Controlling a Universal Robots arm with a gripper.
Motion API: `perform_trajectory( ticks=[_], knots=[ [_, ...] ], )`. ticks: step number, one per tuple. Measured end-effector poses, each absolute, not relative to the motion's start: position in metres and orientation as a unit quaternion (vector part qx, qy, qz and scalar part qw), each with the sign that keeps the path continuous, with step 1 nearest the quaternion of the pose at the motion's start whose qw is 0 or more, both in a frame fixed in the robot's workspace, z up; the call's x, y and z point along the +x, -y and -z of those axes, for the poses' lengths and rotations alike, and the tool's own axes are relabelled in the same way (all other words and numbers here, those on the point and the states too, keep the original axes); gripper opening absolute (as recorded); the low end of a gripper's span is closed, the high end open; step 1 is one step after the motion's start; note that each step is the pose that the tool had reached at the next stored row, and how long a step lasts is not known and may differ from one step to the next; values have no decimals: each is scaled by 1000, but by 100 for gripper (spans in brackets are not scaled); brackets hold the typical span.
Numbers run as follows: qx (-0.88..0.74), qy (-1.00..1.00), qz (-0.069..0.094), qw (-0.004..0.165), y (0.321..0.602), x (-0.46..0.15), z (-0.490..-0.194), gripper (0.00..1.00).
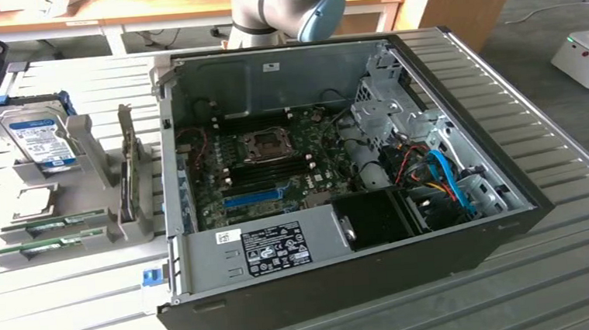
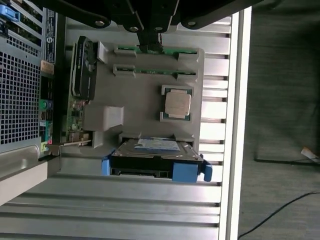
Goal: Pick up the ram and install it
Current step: 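Pick up the ram and move it above insertion slot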
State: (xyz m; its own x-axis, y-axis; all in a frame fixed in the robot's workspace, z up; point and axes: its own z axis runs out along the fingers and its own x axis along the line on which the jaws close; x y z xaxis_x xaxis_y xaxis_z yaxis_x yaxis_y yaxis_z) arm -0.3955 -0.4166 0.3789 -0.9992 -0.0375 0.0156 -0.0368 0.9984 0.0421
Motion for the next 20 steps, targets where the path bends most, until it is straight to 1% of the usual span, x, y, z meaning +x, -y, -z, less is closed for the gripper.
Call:
perform_trajectory(
  ticks=[20],
  knots=[
    [124, 992, 20, 10, 417, -395, -378, 11]
  ],
)
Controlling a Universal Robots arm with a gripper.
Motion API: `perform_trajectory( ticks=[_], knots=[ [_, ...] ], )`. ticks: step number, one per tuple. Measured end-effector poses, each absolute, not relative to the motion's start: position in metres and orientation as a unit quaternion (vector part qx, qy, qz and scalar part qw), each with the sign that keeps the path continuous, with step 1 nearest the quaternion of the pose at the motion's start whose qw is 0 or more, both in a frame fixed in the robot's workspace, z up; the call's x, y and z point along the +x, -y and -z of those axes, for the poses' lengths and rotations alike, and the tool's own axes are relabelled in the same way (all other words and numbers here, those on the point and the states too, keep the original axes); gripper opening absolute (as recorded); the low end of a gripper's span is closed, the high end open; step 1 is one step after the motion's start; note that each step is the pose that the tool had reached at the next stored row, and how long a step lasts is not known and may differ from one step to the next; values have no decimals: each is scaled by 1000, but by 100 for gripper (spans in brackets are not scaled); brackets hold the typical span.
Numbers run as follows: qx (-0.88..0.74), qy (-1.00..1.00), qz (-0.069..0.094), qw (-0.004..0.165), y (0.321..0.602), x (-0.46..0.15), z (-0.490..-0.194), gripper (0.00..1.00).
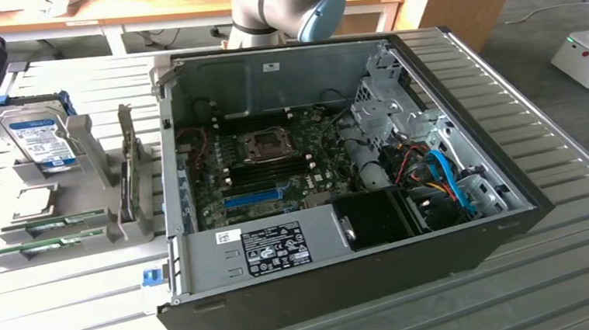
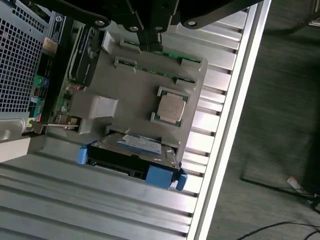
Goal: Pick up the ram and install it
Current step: 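Pick up the ram and move it above insertion slot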
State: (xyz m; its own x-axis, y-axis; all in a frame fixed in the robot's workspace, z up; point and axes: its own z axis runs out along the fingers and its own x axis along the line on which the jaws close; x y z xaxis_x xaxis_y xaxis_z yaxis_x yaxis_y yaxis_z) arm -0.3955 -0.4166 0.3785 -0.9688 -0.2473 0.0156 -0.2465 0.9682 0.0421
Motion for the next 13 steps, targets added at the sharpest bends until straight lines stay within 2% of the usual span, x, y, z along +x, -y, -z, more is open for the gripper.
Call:
perform_trajectory(
  ticks=[13],
  knots=[
    [234, 972, 19, 13, 417, -395, -378, 11]
  ],
)
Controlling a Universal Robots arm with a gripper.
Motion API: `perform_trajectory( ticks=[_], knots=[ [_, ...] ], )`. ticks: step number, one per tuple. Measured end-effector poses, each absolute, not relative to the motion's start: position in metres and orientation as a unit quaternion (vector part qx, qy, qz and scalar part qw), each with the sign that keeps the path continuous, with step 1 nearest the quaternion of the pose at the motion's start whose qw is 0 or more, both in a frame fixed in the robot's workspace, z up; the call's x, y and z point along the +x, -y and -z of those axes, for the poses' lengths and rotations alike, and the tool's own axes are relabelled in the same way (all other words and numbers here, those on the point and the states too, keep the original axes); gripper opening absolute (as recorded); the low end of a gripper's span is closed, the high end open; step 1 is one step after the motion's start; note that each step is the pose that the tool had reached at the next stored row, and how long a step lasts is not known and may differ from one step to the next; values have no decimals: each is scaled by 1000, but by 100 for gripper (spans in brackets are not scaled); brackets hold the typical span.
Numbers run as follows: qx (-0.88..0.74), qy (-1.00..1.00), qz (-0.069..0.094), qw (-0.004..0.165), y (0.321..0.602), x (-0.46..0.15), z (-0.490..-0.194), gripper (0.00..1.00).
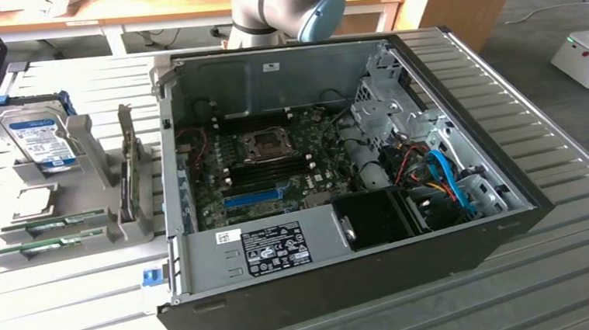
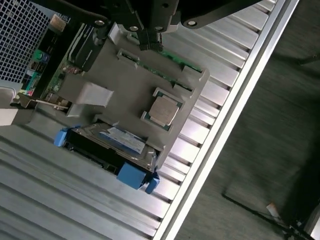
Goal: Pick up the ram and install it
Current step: 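Pick up the ram and move it above insertion slot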
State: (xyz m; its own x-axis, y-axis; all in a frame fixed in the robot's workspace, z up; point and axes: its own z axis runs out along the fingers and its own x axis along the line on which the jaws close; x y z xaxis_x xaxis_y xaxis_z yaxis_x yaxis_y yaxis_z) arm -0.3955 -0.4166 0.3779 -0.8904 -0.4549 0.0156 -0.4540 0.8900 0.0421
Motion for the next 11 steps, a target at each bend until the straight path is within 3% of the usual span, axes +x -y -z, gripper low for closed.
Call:
perform_trajectory(
  ticks=[11],
  knots=[
    [321, 947, 17, 14, 417, -396, -378, 11]
  ],
)
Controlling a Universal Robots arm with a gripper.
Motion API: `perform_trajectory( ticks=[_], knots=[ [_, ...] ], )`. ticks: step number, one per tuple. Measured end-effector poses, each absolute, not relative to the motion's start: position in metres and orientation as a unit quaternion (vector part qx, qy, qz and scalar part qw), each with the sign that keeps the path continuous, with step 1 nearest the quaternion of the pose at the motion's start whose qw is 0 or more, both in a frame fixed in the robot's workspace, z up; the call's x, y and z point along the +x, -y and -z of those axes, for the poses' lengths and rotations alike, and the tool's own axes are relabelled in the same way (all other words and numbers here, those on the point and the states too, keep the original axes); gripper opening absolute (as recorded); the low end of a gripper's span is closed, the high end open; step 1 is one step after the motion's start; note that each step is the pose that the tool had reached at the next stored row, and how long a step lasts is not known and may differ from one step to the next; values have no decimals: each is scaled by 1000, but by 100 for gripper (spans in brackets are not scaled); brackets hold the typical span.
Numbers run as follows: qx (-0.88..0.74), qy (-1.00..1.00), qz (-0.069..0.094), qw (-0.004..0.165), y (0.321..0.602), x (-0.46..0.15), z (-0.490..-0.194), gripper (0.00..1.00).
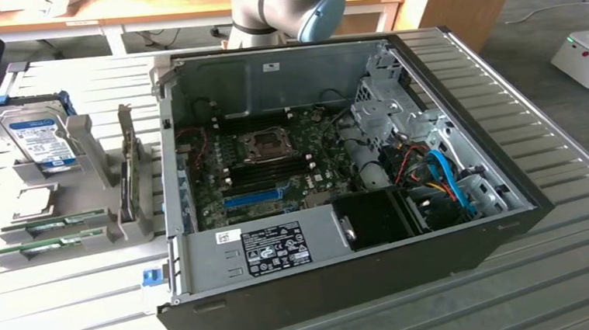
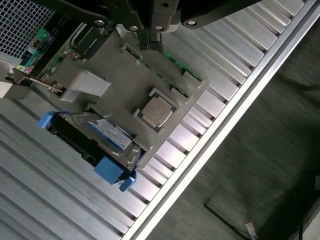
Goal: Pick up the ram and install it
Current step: 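Pick up the ram and move it above insertion slot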
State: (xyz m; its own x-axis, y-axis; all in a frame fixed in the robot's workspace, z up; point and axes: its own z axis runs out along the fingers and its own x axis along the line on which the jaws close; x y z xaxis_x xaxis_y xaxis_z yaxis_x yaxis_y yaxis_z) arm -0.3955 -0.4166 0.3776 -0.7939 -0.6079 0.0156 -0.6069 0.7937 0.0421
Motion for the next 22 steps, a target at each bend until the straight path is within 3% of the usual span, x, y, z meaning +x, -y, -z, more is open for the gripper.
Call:
perform_trajectory(
  ticks=[22],
  knots=[
    [474, 880, 15, 17, 417, -395, -377, 11]
  ],
)
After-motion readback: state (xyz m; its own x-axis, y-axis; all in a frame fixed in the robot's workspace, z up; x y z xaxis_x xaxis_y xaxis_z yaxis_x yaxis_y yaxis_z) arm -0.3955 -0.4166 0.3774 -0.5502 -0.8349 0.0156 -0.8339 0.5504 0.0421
